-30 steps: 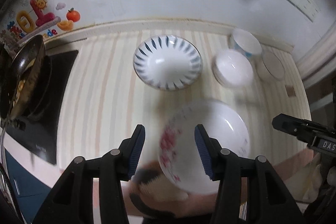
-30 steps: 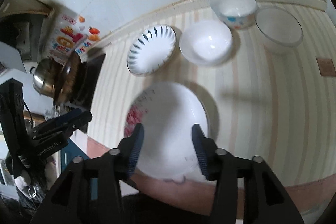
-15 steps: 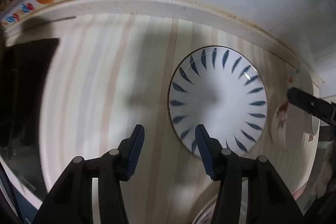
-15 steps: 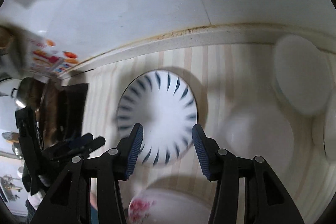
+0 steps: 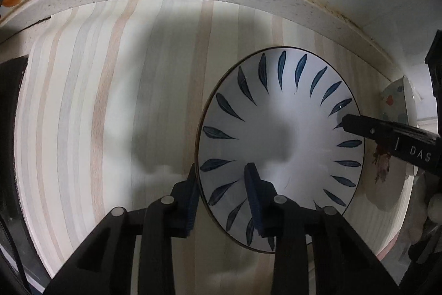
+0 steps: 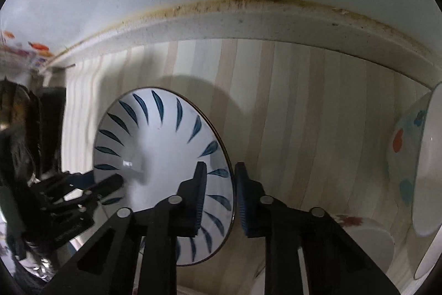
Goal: Organize plates and bowls
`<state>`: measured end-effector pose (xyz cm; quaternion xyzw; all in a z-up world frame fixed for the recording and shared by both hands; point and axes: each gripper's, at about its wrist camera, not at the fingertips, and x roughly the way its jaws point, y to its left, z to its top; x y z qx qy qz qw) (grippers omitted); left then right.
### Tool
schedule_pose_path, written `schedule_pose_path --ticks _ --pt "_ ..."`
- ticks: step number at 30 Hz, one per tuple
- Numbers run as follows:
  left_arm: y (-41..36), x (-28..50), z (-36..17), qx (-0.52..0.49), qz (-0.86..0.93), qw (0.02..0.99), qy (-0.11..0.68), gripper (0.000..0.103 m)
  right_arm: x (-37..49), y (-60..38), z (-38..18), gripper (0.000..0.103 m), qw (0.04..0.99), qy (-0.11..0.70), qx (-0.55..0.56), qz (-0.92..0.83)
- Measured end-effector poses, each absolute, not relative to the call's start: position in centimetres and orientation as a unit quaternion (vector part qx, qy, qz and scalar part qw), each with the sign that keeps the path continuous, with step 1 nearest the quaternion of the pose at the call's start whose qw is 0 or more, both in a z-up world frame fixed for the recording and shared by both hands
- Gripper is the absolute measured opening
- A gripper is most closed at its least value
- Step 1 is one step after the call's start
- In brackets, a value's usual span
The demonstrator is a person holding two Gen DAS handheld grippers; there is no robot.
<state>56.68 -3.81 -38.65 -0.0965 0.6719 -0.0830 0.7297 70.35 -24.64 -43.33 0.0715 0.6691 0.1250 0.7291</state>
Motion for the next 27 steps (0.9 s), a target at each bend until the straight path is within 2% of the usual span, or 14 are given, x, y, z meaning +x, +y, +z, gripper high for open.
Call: schedule_pose_path --ticks 13,27 --pt "-4.1 56.2 -35.0 -0.083 -0.086 0.739 0.663 0.029 68.9 -24.8 -42.3 0.02 0.734 0.661 0.08 0.137" --pt "-4.8 51.1 -28.4 -0.049 -0.095 0.763 0.638 0.029 63.8 -25.3 -35.0 0.02 0.76 0.623 0.083 0.164"
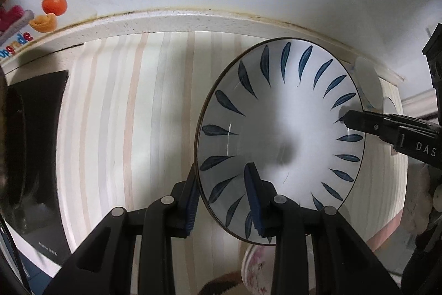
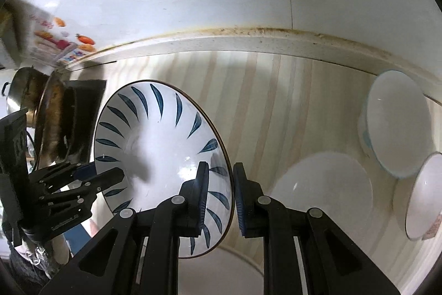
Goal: Organize plates and bowls
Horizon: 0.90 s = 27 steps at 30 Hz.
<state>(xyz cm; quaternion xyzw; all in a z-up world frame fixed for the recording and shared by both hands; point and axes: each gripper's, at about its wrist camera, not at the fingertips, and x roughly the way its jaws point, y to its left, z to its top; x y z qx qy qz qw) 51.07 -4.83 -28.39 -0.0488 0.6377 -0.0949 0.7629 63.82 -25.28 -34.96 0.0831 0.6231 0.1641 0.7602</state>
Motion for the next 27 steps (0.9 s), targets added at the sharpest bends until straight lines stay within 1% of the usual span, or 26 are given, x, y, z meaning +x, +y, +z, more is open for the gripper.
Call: schedule_pose_path --ticks 6,11,19,27 --pt "-6.2 48.0 -27.2 -0.045 -0.102 0.769 0.63 0.029 59.3 -27.0 -33.0 0.02 0.765 0.615 0.089 0.171" --pt "-7.5 44.4 -27.3 -0.043 -0.113 0.767 0.63 0.029 54.7 -28.3 -33.6 0.02 0.761 0.617 0.105 0.172" --pt "-10.2 40.1 -29.8 -0.026 -0.131 0.746 0.652 0.029 47.9 -31.0 -37.0 0.02 0.746 0.632 0.132 0.163" --pt "-12.5 38.6 -32.8 -0.004 -0.132 0.73 0.671 0.029 43.4 -33.1 -41.8 0.02 0.721 0.659 0.154 0.145"
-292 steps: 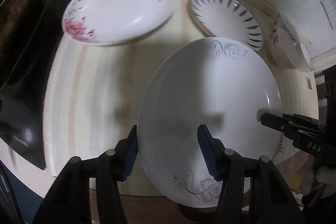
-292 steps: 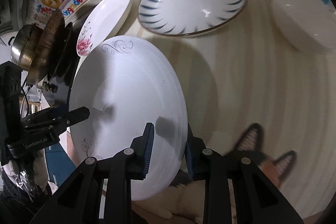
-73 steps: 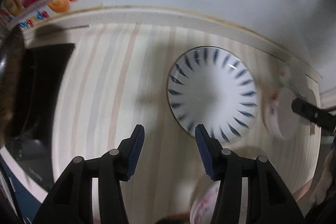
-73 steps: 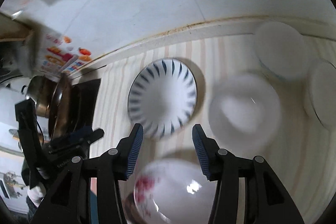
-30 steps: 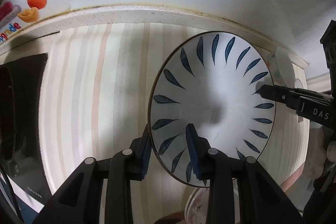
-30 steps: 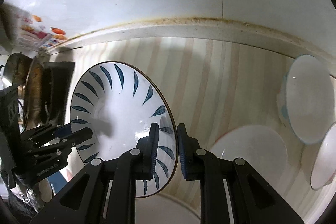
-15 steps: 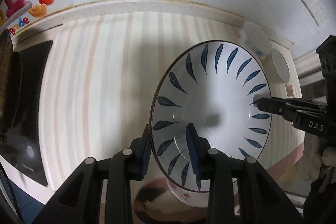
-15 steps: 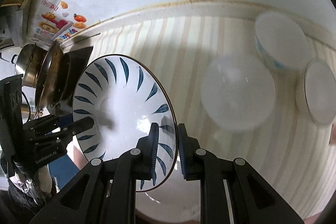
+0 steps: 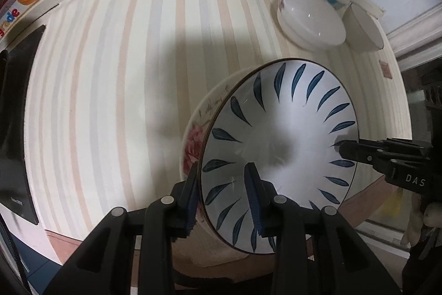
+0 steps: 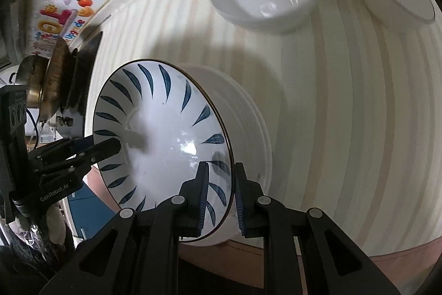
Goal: Organize plates and bowls
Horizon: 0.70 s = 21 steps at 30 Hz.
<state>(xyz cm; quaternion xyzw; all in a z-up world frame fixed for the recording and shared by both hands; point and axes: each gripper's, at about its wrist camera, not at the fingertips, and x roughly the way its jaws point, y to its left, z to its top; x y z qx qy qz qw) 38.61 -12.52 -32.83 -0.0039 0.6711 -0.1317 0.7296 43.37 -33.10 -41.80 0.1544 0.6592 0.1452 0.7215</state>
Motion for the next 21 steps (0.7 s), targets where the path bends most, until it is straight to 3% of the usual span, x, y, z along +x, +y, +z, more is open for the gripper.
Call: schedule_pose_path --ticks 21 --pt "-14.2 38.0 -35.1 0.01 -0.106 0.729 0.676 0.029 44.0 -32.9 -43.5 0.02 0.728 0.658 0.137 0.134"
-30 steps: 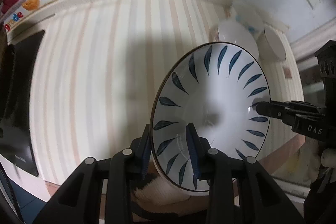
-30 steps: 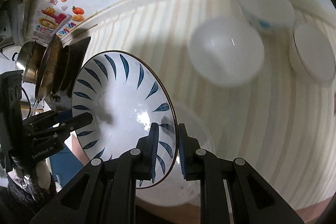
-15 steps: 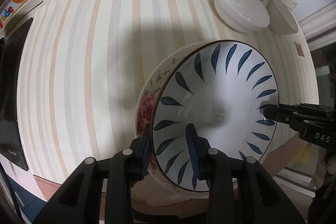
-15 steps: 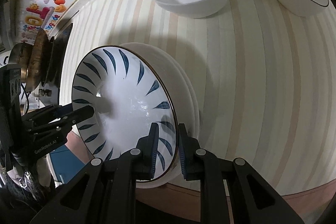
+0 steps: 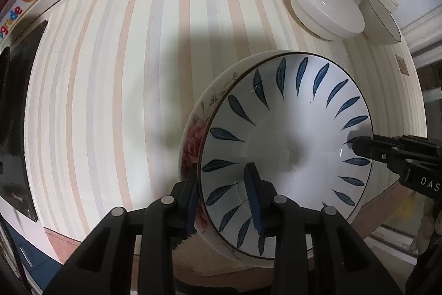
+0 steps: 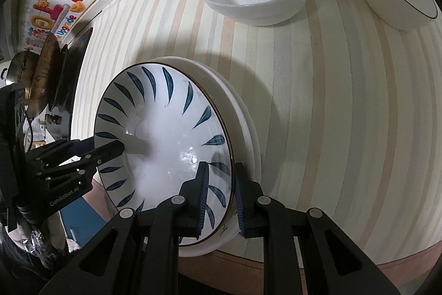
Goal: Organize plates and bowls
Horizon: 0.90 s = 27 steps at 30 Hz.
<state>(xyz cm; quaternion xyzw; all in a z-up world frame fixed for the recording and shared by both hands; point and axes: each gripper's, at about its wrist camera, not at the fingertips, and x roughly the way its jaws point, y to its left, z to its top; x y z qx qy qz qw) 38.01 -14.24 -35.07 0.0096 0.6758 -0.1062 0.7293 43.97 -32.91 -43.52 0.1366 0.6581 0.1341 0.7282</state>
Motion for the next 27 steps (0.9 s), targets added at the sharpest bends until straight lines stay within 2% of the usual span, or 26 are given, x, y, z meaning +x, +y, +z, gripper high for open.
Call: schedule_pose_path --ticks 8,15,17,18,19,20,22,23,24,27 --pt "-14.0 37.5 -34.8 -0.002 -0.086 0.732 0.676 0.03 43.9 -33.3 -43.4 0.022 0.726 0.658 0.152 0.127" --pt "-13.8 36.2 -31.7 0.001 -0.063 0.762 0.645 0.03 43.5 -33.6 -41.8 0.027 0.744 0.641 0.141 0.123" --pt "-13.8 35.5 -30.4 0.0 -0.06 0.77 0.635 0.03 42.9 -33.2 -40.6 0.031 0.755 0.632 0.124 0.123" --pt "-13.6 35.2 -29.6 -0.001 -0.06 0.775 0.629 0.032 42.4 -32.8 -39.7 0.034 0.762 0.625 0.113 0.123" --pt "-13.5 34.9 -28.8 -0.002 -0.06 0.78 0.623 0.034 41.9 -32.5 -38.9 0.041 0.769 0.618 0.104 0.125" --pt "-13.4 34.3 -27.8 -0.002 -0.058 0.787 0.615 0.039 41.4 -32.2 -38.2 0.05 0.774 0.612 0.097 0.126" --pt "-13.2 33.1 -26.4 -0.006 -0.055 0.797 0.601 0.049 40.1 -31.5 -36.4 0.061 0.788 0.596 0.08 0.129" --pt "-13.0 32.5 -25.4 -0.01 -0.054 0.803 0.593 0.058 39.5 -31.3 -35.7 0.066 0.794 0.589 0.076 0.131" --pt "-13.1 31.9 -24.8 -0.012 -0.052 0.808 0.587 0.069 38.9 -31.1 -34.9 0.068 0.799 0.582 0.073 0.132" --pt "-12.7 30.4 -22.3 -0.008 -0.049 0.824 0.564 0.085 36.8 -31.0 -32.4 0.072 0.815 0.557 0.077 0.136"
